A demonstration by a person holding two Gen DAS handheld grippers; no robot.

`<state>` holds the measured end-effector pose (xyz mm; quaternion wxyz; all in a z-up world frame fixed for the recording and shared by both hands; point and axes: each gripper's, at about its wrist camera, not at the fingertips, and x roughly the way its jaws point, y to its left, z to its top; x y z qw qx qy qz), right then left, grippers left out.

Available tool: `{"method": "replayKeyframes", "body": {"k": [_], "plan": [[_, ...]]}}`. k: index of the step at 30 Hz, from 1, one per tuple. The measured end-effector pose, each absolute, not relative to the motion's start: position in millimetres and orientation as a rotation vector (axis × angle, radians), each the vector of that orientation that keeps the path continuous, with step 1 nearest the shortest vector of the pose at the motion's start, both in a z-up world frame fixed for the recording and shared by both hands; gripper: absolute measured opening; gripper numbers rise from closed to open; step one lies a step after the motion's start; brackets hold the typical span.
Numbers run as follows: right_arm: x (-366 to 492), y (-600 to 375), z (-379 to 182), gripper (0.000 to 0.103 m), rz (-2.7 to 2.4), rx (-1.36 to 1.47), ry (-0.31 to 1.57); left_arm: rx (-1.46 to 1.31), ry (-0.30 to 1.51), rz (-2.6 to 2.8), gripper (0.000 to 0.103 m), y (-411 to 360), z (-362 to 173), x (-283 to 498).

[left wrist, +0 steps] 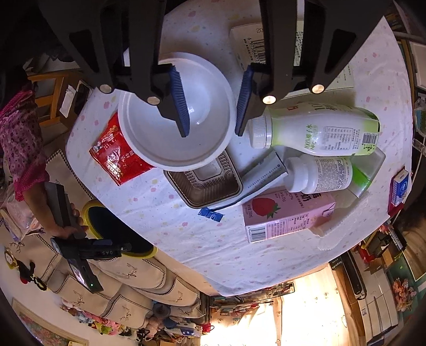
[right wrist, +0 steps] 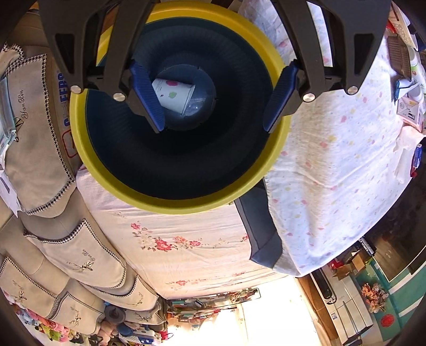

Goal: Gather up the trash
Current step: 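Carry the paper cup over the yellow bin and open the right gripper, then grasp the white plastic bowl rim with the left gripper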

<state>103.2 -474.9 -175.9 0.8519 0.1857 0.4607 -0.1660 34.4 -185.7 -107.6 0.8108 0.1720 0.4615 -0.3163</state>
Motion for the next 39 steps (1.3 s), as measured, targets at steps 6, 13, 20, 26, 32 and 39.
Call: {"method": "replayKeyframes", "body": {"k": [6, 13, 20, 26, 32, 39], "plan": [[99.5, -470.0, -173.2, 0.073, -0.344, 0.380, 0.962, 0.366, 1.031, -0.652, 0.010, -186.3, -121.9, 44.2], [92.4, -467.4, -170.0, 0.073, -0.332, 0.385, 0.949, 0.362, 1.015, -0.656, 0.009, -186.0, -118.9, 49.4], [75.6, -467.1, -156.4, 0.073, -0.326, 0.390, 0.900, 0.368, 0.926, -0.650, 0.007, -185.0, -85.4, 51.6], [54.5, -471.4, -145.1, 0.073, -0.339, 0.402, 0.857, 0.380, 0.858, -0.666, 0.007, -202.7, -59.9, 59.8], [31.4, -483.7, -140.0, 0.073, -0.365, 0.419, 0.829, 0.395, 0.833, -0.732, 0.007, -234.9, -38.7, 69.4], [6.1, -504.3, -141.2, 0.073, -0.401, 0.453, 0.810, 0.395, 0.787, -0.771, 0.007, -267.2, -7.7, 84.7]]}}
